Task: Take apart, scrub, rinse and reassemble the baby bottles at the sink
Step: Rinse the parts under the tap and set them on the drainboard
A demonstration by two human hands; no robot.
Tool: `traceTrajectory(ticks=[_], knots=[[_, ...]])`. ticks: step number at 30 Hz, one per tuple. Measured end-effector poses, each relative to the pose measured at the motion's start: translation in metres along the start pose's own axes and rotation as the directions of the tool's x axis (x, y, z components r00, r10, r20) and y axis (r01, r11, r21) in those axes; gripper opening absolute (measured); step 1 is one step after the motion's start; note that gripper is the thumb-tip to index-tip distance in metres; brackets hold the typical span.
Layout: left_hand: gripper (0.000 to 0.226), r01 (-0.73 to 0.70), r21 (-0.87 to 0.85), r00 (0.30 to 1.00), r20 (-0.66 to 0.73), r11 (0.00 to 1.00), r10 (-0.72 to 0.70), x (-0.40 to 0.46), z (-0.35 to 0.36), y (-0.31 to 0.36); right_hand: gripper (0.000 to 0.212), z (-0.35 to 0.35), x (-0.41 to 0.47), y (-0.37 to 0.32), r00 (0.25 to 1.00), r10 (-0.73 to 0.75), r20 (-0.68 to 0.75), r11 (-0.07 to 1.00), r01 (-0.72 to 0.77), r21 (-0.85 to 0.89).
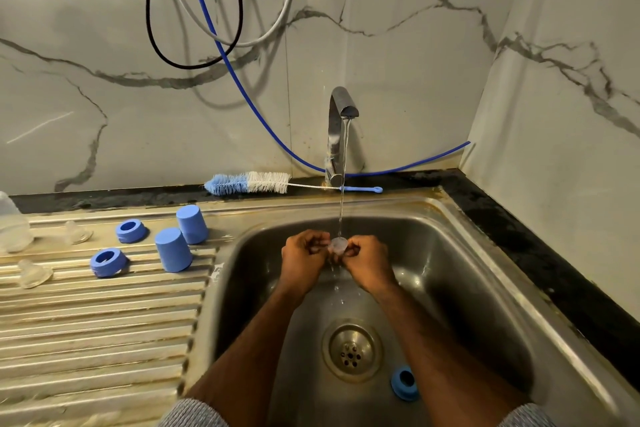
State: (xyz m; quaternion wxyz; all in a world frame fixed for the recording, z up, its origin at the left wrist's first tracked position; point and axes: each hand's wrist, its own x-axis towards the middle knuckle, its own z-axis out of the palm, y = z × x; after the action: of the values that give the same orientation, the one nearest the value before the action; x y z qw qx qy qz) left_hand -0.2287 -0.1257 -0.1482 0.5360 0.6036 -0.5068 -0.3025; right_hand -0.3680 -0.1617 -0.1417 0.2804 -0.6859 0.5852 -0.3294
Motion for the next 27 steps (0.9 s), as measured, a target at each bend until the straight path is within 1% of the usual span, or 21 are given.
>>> traceTrajectory(ticks=[2,3,5,7,8,9,10,12,13,15,16,20,22,24,26,27], knots=[[0.020,0.023,0.015,1.000,-0.021,1.000,-0.022,0.000,0.000,-0.001,0.014,0.000,0.000,0.000,1.000,0.005,-0.012,1.000,-0.005,-0.003],[0.019,0.036,0.027,0.999,-0.031,0.999,-0.035,0.000,0.001,-0.002,0.016,0.001,-0.001,0.000,1.000,0.019,0.008,1.000,-0.019,-0.008],[0.020,0.070,0.058,0.997,-0.037,0.996,-0.068,0.001,0.001,-0.004,0.012,0.004,-0.001,0.004,0.998,0.050,0.033,0.998,-0.049,-0.035],[0.021,0.091,0.074,0.996,-0.032,0.993,-0.089,0.003,0.002,-0.006,0.010,0.003,-0.001,0.006,0.997,0.074,-0.006,0.997,-0.075,-0.035],[0.022,0.091,0.082,0.996,-0.028,0.992,-0.089,0.003,0.002,-0.006,0.011,0.003,0.000,0.008,0.996,0.087,-0.002,0.995,-0.087,-0.041],[0.022,0.086,0.097,0.996,-0.022,0.992,-0.084,0.003,0.002,-0.007,0.012,0.004,0.000,0.008,0.995,0.094,0.032,0.994,-0.092,-0.058],[0.022,0.079,0.114,0.997,-0.007,0.990,-0.079,0.002,0.002,-0.007,0.013,0.004,-0.001,0.009,0.993,0.100,0.063,0.993,-0.096,-0.066],[0.020,0.067,0.140,0.997,0.036,0.988,-0.072,0.001,0.004,-0.008,0.009,0.003,-0.002,0.009,0.990,0.120,0.072,0.992,-0.117,-0.038],[0.020,0.062,0.147,0.996,0.052,0.987,-0.071,0.001,0.004,-0.009,0.007,0.003,-0.002,0.010,0.989,0.123,0.085,0.992,-0.119,-0.052],[0.020,0.048,0.178,0.995,0.080,0.983,-0.063,0.001,0.004,-0.011,0.011,0.005,-0.002,0.012,0.985,0.122,0.125,0.988,-0.109,-0.111],[0.020,0.035,0.202,0.993,0.100,0.979,-0.056,0.000,0.005,-0.010,0.010,0.006,-0.001,0.014,0.984,0.129,0.122,0.987,-0.116,-0.113],[0.017,0.002,0.272,0.985,0.167,0.962,-0.050,-0.002,0.007,-0.011,0.006,0.011,0.002,0.015,0.972,0.157,0.177,0.988,-0.154,-0.032],[0.011,-0.039,0.318,0.980,0.197,0.947,-0.026,-0.003,0.008,-0.012,0.009,0.011,0.002,0.011,0.969,0.151,0.195,0.988,-0.156,0.012],[0.009,-0.056,0.324,0.980,0.201,0.944,-0.011,-0.002,0.008,-0.013,0.013,0.011,0.002,0.009,0.962,0.162,0.220,0.982,-0.179,0.058],[0.011,-0.046,0.298,0.983,0.186,0.954,-0.011,-0.003,0.008,-0.012,0.016,0.012,0.002,0.010,0.954,0.183,0.237,0.974,-0.209,0.088],[0.019,-0.038,0.278,0.984,0.175,0.960,-0.012,-0.003,0.008,-0.011,0.018,0.011,0.001,0.008,0.952,0.188,0.240,0.972,-0.216,0.096]])
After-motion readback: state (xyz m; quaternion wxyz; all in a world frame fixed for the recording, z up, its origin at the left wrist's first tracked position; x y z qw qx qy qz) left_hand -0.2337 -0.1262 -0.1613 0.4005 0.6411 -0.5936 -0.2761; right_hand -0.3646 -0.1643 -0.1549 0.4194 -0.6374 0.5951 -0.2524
